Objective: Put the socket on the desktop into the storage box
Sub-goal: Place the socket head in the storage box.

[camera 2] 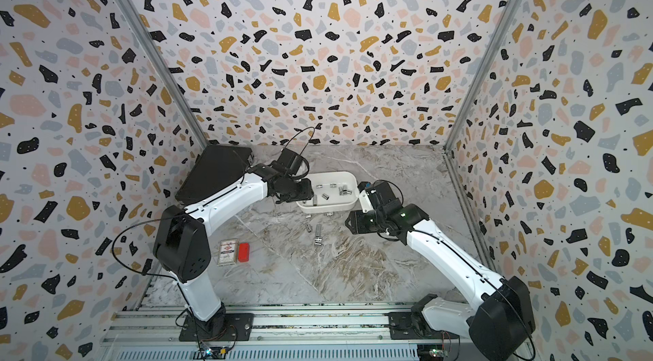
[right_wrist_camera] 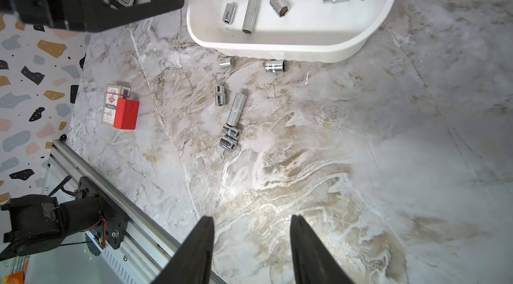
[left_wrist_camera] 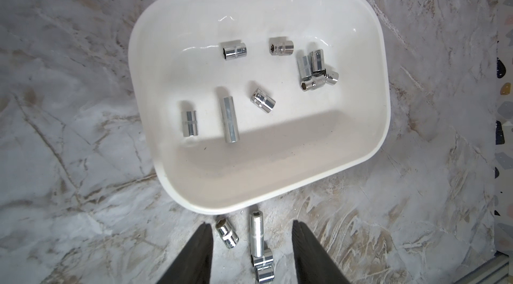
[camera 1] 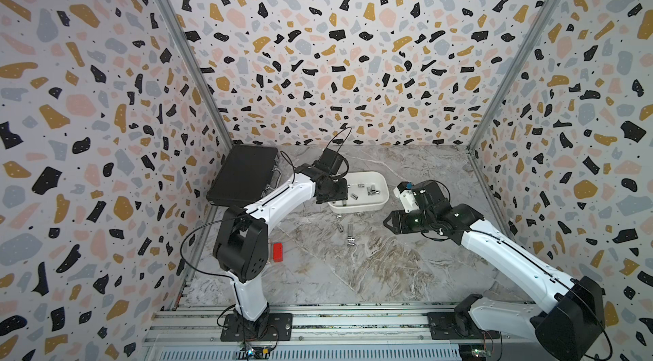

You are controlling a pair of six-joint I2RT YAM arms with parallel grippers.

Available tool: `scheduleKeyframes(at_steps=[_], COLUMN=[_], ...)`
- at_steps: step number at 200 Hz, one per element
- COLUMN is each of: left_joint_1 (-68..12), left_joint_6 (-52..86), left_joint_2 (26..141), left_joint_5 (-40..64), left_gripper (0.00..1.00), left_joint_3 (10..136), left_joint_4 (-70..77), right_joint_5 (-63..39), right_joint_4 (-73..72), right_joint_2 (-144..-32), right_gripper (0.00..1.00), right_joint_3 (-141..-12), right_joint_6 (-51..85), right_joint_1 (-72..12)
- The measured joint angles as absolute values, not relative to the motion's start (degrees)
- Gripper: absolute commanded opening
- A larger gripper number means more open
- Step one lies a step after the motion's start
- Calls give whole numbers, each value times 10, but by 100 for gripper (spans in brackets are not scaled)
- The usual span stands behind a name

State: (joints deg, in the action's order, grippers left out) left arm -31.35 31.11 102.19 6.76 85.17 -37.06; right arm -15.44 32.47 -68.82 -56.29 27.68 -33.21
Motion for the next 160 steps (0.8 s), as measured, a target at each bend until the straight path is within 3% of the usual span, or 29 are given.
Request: scheduleKeyframes(at_steps=[160], left_joint_1=[-311], left_joint_6=[334], left_joint_2=[754], left_joint_5=[76], left_gripper=[57], left_joint_3=[569], left_joint_4=[-325], right_joint_5=[-151], right_joint_4=[323], right_joint_2=[-727], right_gripper=[54], right_joint_3=[-563], right_joint_6=[283], right_joint_1=[-335])
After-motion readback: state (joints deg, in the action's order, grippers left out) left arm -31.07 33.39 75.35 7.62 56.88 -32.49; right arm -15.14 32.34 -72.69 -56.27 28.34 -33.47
